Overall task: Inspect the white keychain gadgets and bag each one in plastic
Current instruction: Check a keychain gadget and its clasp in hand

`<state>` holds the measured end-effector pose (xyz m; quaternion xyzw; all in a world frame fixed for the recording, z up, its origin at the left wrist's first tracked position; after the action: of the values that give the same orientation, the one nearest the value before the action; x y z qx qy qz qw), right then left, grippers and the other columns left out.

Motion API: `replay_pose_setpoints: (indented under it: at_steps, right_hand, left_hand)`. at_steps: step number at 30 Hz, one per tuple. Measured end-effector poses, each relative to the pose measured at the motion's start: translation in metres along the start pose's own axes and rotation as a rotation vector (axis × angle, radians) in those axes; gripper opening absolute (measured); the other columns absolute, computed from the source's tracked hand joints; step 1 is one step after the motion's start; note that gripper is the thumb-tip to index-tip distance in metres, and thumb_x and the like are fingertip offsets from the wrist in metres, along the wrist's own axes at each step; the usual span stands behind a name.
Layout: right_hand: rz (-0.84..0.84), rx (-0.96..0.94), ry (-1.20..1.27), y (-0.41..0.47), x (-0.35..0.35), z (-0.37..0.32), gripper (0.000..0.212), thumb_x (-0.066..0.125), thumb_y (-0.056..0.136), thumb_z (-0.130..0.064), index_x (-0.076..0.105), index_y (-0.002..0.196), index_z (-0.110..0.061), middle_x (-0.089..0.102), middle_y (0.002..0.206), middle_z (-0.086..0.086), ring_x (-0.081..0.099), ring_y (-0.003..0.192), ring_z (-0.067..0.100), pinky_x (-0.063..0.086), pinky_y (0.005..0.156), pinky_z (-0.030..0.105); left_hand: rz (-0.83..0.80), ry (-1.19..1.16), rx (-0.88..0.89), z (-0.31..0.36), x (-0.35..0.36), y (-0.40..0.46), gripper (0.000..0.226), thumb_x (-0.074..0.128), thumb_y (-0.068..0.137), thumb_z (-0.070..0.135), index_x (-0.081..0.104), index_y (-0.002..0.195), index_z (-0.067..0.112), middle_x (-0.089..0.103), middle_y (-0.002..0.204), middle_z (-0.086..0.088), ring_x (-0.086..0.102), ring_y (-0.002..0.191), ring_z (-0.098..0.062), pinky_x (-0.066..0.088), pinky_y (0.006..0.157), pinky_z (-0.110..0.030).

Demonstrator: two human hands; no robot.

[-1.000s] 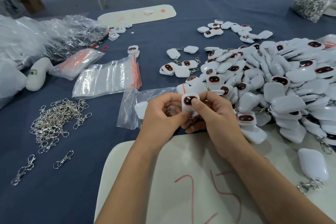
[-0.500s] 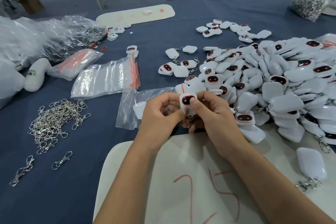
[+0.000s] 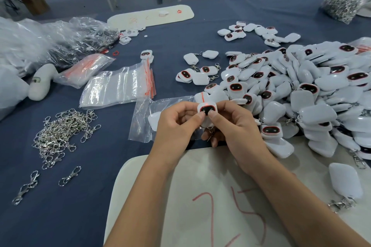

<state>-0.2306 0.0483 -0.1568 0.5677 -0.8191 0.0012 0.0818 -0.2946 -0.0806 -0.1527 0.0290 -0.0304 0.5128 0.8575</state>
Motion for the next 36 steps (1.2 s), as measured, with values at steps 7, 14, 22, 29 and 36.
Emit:
replay_pose_setpoints:
  at_steps: [7, 14, 22, 29, 36]
  right_hand:
    - [0.009, -0.012, -0.032, -0.002, 0.001, -0.003, 0.009, 0.062, 0.104, -0.010, 0.069, 0.100, -0.004, 0.071, 0.071, 0.004, 0.063, 0.056, 0.019, 0.043, 0.045, 0.025]
    - [0.048, 0.021, -0.024, -0.001, -0.003, 0.000, 0.016, 0.062, 0.103, -0.010, 0.064, 0.096, 0.004, 0.065, 0.066, 0.008, 0.054, 0.048, 0.018, 0.040, 0.044, 0.019]
    - [0.080, -0.027, -0.105, 0.000, -0.001, 0.002, 0.007, 0.066, 0.103, -0.019, 0.070, 0.098, -0.015, 0.071, 0.068, 0.006, 0.061, 0.051, 0.019, 0.040, 0.043, 0.023]
    - [0.124, -0.164, -0.277, -0.002, 0.003, -0.001, 0.025, 0.081, 0.089, -0.010, 0.067, 0.103, -0.026, 0.076, 0.074, -0.003, 0.069, 0.059, 0.011, 0.050, 0.053, 0.019]
    - [0.120, -0.031, -0.081, 0.001, 0.040, -0.017, 0.015, 0.080, 0.089, -0.008, 0.071, 0.092, -0.019, 0.076, 0.069, 0.005, 0.069, 0.053, 0.015, 0.049, 0.044, 0.023]
  left_hand:
    - [0.023, -0.007, -0.013, -0.002, -0.001, 0.002, 0.013, 0.069, 0.089, 0.017, 0.076, 0.099, 0.012, 0.073, 0.087, -0.019, 0.065, 0.071, -0.028, 0.056, 0.070, -0.042]
    - [0.000, 0.030, 0.007, 0.000, 0.000, 0.001, 0.015, 0.072, 0.084, 0.019, 0.077, 0.095, 0.011, 0.074, 0.087, -0.016, 0.065, 0.078, -0.019, 0.053, 0.080, -0.042]
    - [0.103, 0.083, 0.002, 0.002, -0.002, 0.002, 0.006, 0.071, 0.095, 0.007, 0.076, 0.098, 0.006, 0.073, 0.092, -0.022, 0.064, 0.080, -0.023, 0.057, 0.083, -0.054]
    - [0.254, -0.020, 0.020, 0.000, -0.012, 0.004, 0.005, 0.072, 0.094, 0.008, 0.075, 0.091, 0.009, 0.068, 0.071, 0.003, 0.059, 0.064, -0.010, 0.055, 0.067, -0.032]
    - [0.536, -0.083, 0.253, 0.029, -0.051, 0.000, 0.016, 0.065, 0.092, 0.022, 0.074, 0.081, 0.016, 0.066, 0.070, 0.003, 0.055, 0.062, -0.013, 0.049, 0.061, -0.025]
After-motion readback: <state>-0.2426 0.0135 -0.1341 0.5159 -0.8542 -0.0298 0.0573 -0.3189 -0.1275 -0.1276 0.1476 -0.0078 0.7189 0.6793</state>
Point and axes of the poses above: each hand's wrist, its own y-axis towards the middle knuckle, its own x-axis out of the palm, z = x × y, the point moved 5 cm from there along y, towards the middle knuckle
